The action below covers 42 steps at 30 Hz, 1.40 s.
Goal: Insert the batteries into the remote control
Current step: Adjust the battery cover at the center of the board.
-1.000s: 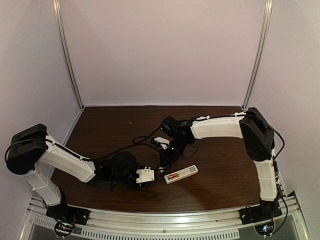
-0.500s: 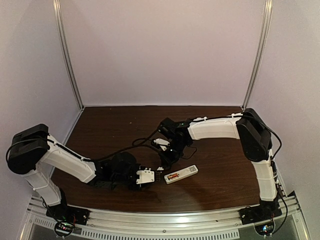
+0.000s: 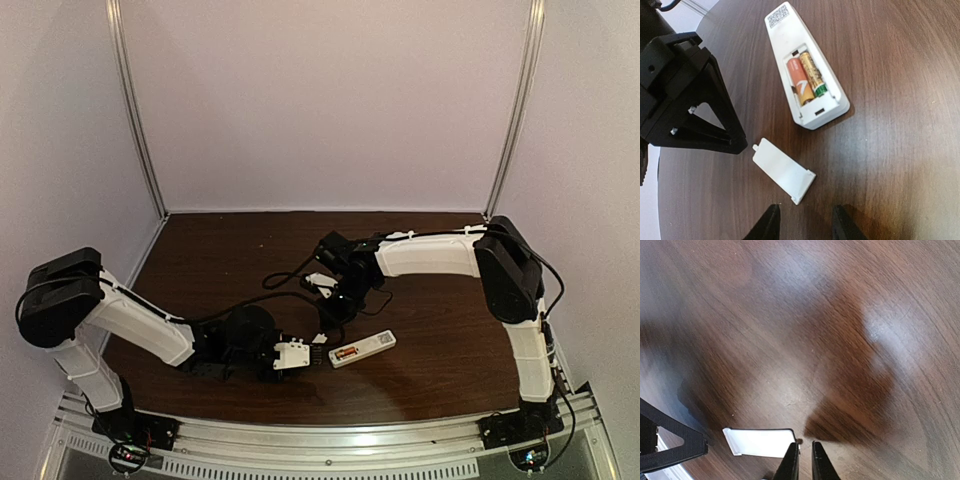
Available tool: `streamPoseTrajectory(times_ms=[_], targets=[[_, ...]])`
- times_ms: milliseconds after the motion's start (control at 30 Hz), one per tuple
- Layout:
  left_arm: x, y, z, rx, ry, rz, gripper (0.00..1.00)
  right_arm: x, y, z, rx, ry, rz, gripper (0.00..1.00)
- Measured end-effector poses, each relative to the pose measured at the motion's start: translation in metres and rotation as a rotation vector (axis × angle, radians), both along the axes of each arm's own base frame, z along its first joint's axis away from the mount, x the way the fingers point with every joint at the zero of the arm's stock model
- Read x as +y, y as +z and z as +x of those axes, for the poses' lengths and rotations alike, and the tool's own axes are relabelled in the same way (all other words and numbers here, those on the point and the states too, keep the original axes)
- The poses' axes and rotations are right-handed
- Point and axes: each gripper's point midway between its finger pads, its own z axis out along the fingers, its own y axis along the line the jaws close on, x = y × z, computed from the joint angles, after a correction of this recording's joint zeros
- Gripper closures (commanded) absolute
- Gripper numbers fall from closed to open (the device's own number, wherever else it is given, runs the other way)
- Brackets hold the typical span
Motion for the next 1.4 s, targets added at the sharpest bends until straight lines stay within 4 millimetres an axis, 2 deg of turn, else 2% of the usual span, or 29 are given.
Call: streamPoseTrajectory(times_ms=[233,333,767,1033,1267,1400], targets=[[-0.001,0.0,0.001,-0.001,0.0,0.0,0.64,0.0,-0.008,-0.001,0.006,0.013,-0.014,0.89],[-0.004,0.001,0.002,-0.004,-0.002,-0.001,0.63,0.002,-0.008,-0.002,-0.002,0.022,-0.016,0.93],[-0.007,-0.004,0.005,-0.025,-0.013,0.025,0.65,0.004,-0.008,-0.002,-0.037,0.04,-0.039,0.95],[-0.016,-0.003,0.024,-0.137,0.005,0.054,0.69,0.005,-0.007,-0.001,-0.052,0.048,-0.042,0.97],[-0.023,-0.003,0.022,-0.238,-0.037,0.083,0.67,0.005,-0.007,0.003,-0.063,0.047,-0.041,1.0],[-0.017,-0.003,0.021,-0.283,-0.038,0.089,0.65,0.005,-0.007,0.002,-0.063,0.049,-0.042,1.0]])
